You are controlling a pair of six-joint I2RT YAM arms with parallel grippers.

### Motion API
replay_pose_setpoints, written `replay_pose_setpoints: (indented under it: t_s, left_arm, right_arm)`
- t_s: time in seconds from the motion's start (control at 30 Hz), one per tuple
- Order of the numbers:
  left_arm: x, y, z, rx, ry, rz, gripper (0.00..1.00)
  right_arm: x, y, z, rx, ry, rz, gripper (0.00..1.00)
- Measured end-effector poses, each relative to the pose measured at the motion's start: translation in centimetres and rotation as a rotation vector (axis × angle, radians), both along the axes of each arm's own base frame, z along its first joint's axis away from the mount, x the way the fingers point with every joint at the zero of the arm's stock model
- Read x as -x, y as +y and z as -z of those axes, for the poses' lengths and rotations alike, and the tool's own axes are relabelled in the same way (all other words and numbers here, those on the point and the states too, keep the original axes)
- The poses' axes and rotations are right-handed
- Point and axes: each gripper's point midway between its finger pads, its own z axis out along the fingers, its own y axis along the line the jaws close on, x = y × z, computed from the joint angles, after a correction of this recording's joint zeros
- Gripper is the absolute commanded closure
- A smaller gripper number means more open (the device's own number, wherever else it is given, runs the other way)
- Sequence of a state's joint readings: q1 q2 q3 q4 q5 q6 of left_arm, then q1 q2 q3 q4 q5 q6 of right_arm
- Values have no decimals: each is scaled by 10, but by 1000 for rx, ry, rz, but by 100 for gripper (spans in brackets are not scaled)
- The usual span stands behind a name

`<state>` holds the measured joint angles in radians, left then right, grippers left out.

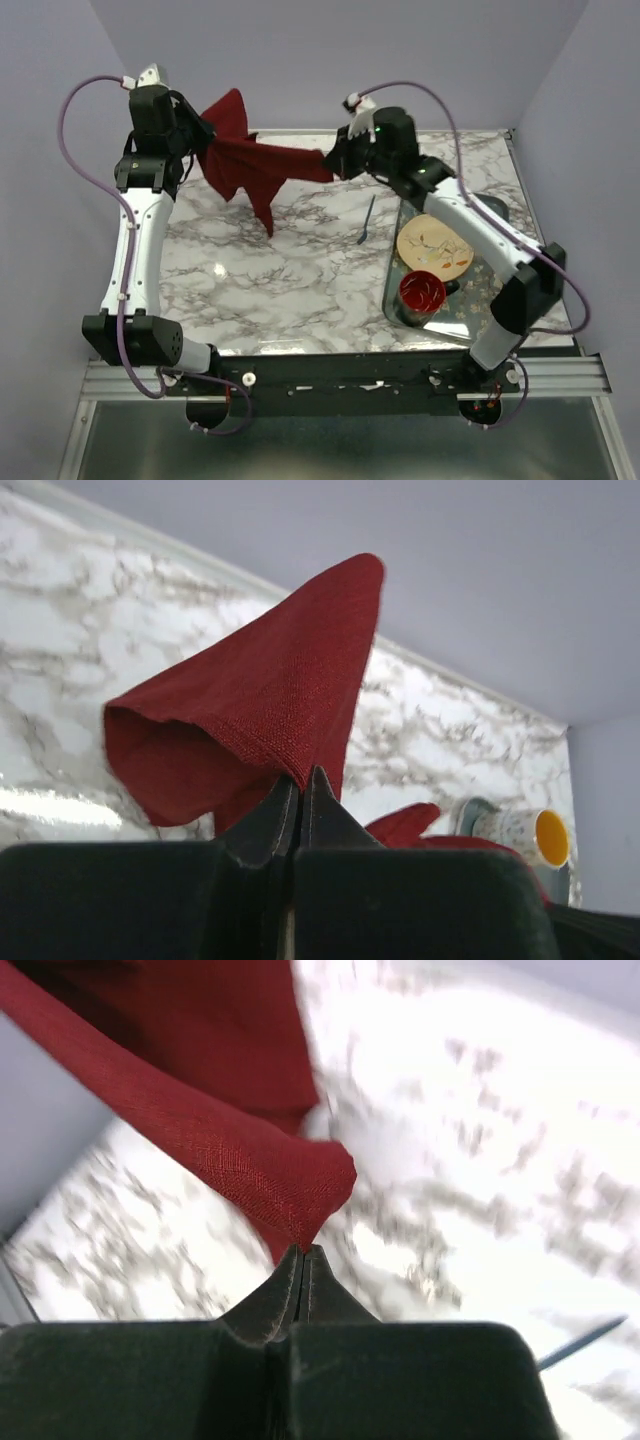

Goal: Fold the napkin, place the utensils inside, and roll it up
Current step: Flatten the napkin out

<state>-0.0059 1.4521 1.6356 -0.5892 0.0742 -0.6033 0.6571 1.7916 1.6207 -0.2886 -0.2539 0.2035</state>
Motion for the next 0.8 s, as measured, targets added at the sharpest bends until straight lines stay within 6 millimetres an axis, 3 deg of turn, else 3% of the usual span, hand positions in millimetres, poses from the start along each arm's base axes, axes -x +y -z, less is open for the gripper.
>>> replay_pose_setpoints:
  t_s: [0.07, 0.1, 0.13, 0.17, 0.2, 0.23, 0.27, 0.3, 0.37, 0.43, 0.47, 0.5, 0.53, 0.57, 0.63, 0.7, 0.77, 0.8]
  left_arm:
    - [6, 5, -34, -10, -93, -20, 100]
    - [11, 8, -44, -12, -120, -30, 100]
    - [22, 11, -52, -18, -157, -49, 86]
    - [35, 15, -47, -24, -151, -65, 66]
    - [44, 18, -44, -28, -150, -80, 7]
    - [51, 21, -38, -32, -149, -97, 1]
    - [63, 26, -20, -37, -123, -123, 1]
    - [74, 30, 3, -45, -79, -143, 1]
    - [94, 38, 46, -59, 16, -171, 1]
    - [118, 47, 96, -75, 150, -186, 1]
    - [125, 50, 109, -78, 187, -191, 1]
    - [132, 53, 118, -83, 222, -198, 1]
    - [135, 54, 120, -87, 233, -200, 1]
    - [136, 55, 115, -96, 226, -197, 1]
    - [130, 56, 104, -110, 206, -186, 3]
    - [112, 54, 88, -120, 186, -151, 6]
    - [79, 47, 79, -112, 175, -89, 8]
    - [64, 43, 83, -111, 187, -65, 9]
  right_arm:
    - [0, -18, -73, -76, -143, 28, 99]
    - [8, -22, -97, -108, -187, 20, 99]
    - [25, -21, -121, -141, -227, -11, 99]
    - [44, -17, -135, -166, -252, -57, 95]
    - [61, -7, -136, -177, -256, -109, 83]
    - [78, 2, -131, -176, -247, -158, 67]
    - [102, 17, -113, -173, -204, -253, 43]
    - [114, 26, -97, -160, -171, -304, 36]
    - [151, 48, -35, -115, -11, -447, 17]
    - [172, 50, 26, -49, 138, -499, 10]
    - [184, 39, 75, 33, 256, -486, 9]
    - [188, 31, 93, 69, 300, -477, 9]
    - [189, 20, 111, 117, 357, -450, 9]
    - [185, 15, 116, 133, 367, -428, 9]
    - [160, 9, 107, 119, 351, -345, 9]
    - [120, 5, 89, 83, 318, -225, 9]
    - [79, 6, 72, 47, 290, -120, 10]
    - [47, 9, 64, 21, 283, -35, 10]
